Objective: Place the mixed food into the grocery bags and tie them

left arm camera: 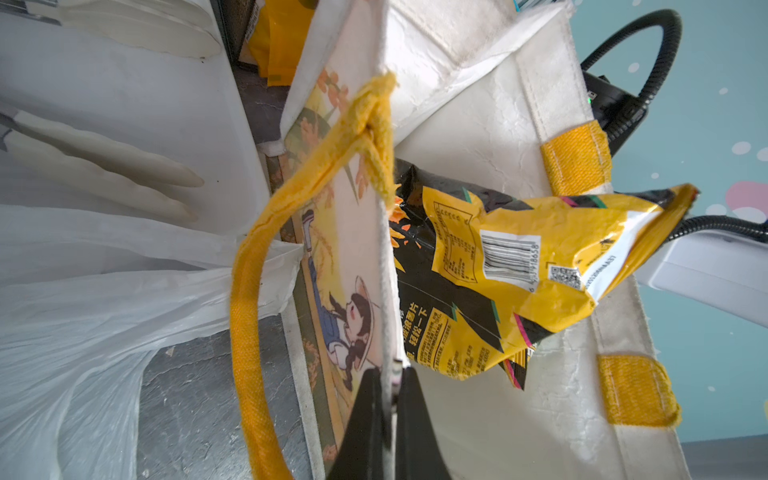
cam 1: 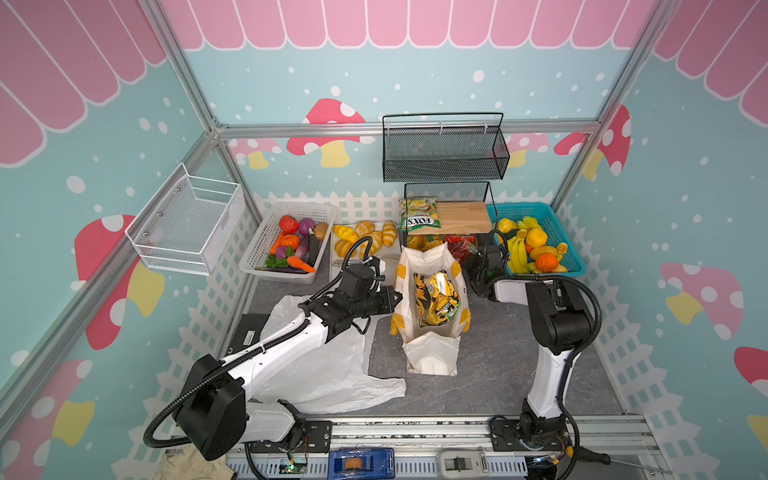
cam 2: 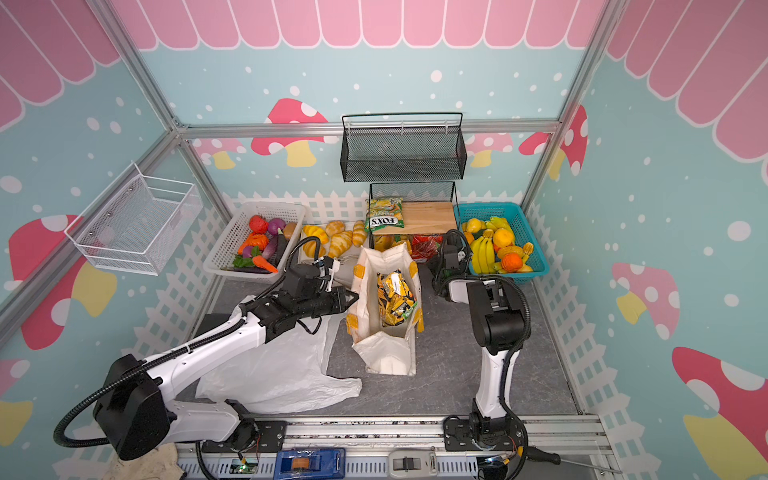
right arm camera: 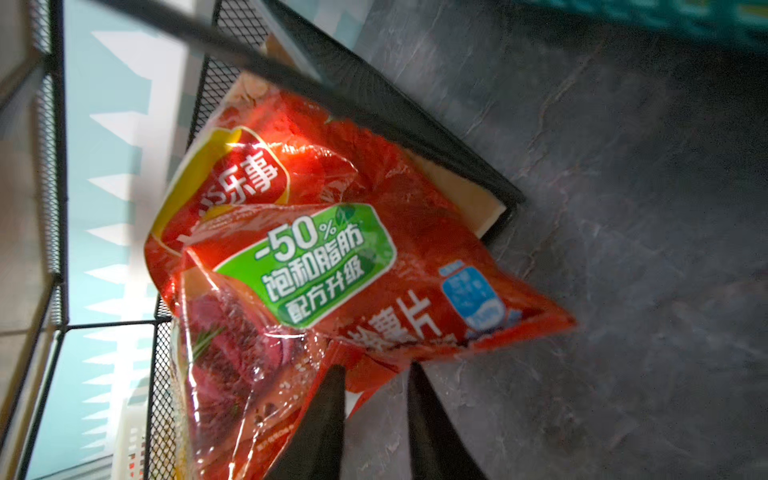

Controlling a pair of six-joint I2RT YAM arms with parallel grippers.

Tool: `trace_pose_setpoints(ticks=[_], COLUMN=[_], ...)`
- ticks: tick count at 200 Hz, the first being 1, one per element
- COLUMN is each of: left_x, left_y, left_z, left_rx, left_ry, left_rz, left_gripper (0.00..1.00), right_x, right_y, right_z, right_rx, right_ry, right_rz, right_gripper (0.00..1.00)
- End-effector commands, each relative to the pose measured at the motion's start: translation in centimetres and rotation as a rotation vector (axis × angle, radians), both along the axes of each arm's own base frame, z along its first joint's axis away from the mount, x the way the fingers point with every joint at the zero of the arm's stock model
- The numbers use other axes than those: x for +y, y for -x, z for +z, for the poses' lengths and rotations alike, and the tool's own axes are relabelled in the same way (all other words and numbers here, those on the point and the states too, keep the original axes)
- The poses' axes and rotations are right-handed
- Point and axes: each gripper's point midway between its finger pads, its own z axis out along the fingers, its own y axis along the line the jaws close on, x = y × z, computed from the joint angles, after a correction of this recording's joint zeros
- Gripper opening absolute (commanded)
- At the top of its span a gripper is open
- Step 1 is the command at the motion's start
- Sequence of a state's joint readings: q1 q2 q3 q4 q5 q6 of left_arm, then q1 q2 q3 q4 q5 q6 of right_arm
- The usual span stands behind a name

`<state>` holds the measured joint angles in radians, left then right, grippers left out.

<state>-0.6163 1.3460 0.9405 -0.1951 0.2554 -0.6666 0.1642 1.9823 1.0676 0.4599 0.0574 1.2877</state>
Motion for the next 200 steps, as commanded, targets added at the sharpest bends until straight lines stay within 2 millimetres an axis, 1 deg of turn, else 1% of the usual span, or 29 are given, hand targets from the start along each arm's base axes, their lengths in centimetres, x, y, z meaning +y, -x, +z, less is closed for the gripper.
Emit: trace_pose_setpoints(ticks=[1,10,11,13,16,25,45,85,94,100,109,126,133,135,140,156,170,185,200], left_x=[0.1,0.1,0.1,0.1,0.1,0.1,0.3,0.4,0.4,0.5,0.5,0.5,0.4,0.5,0.4,0.5,0.4,0.4,0.5], left_y=[0.2,0.2,0.2,0.2,0.2,0.2,0.2,0.2,0.2,0.2,0.1,0.2,0.2,0.2,0.2,0.2,0.2,0.3,0.3], left_z=[0.8,0.8,0.8,0.8,0.8,0.8,1.0,1.4,1.3,1.4,1.4,1.4,1.4,1.5,1.5,1.6,1.7,1.9,2.0], left_rx=[-0.012,-0.013,-0.013,-0.014,-0.014,-0.014,-0.022,-0.038,-0.037,-0.037,-0.038,-0.035,-0.037,-0.038,-0.037,-0.039,-0.04,-0.041,-0.043], left_ry=[0.017,0.016,0.016,0.016,0.017,0.017,0.016,0.014,0.014,0.014,0.015,0.016,0.017,0.018,0.02,0.023,0.026,0.033,0.034], left_rz=[-0.008,-0.008,-0.007,-0.008,-0.008,-0.01,-0.006,-0.004,-0.004,-0.004,-0.003,-0.003,-0.006,-0.004,-0.004,-0.003,-0.003,-0.004,-0.002], left_gripper=[0.0,0.0,0.0,0.0,0.0,0.0,0.0,0.0,0.0,0.0,0.0,0.0,0.0,0.0,0.0,0.0,0.0,0.0,0.0], right_x=[-0.7,-0.6,-0.7,-0.7,-0.7,-0.8,-1.1,-1.0,-1.1,-1.1,-1.5,-2.0,-2.0,-2.0,-2.0,-1.5,-1.3,-1.0,-1.0], right_y=[0.1,0.3,0.4,0.4,0.5,0.9,2.0,4.2,4.4,4.6,4.8,4.8,4.7,4.6,4.5,4.2,4.0,3.6,2.9], right_z=[3.4,3.5,4.2,5.0,5.5,6.2,7.8,9.4,9.5,9.1,8.6,7.1,6.5,6.3,5.7,4.2,2.9,1.9,1.5], right_rx=[-0.106,-0.122,-0.138,-0.158,-0.174,-0.204,-0.272,-0.329,-0.322,-0.299,-0.275,-0.21,-0.185,-0.177,-0.154,-0.107,-0.074,-0.051,-0.042], right_ry=[-0.009,-0.007,-0.008,-0.009,-0.008,-0.01,-0.019,-0.008,0.013,0.025,0.049,0.07,0.071,0.07,0.066,0.034,0.005,-0.013,-0.017], right_rz=[-0.026,-0.023,-0.022,-0.021,-0.021,-0.023,-0.024,0.009,0.017,0.019,0.01,0.006,0.008,0.008,0.01,0.02,0.018,0.017,0.011], right_gripper=[0.16,0.11,0.1,0.09,0.08,0.04,0.0,0.0,0.0,0.0,0.1,0.42,0.52,0.56,0.61,0.71,0.77,0.81,0.84])
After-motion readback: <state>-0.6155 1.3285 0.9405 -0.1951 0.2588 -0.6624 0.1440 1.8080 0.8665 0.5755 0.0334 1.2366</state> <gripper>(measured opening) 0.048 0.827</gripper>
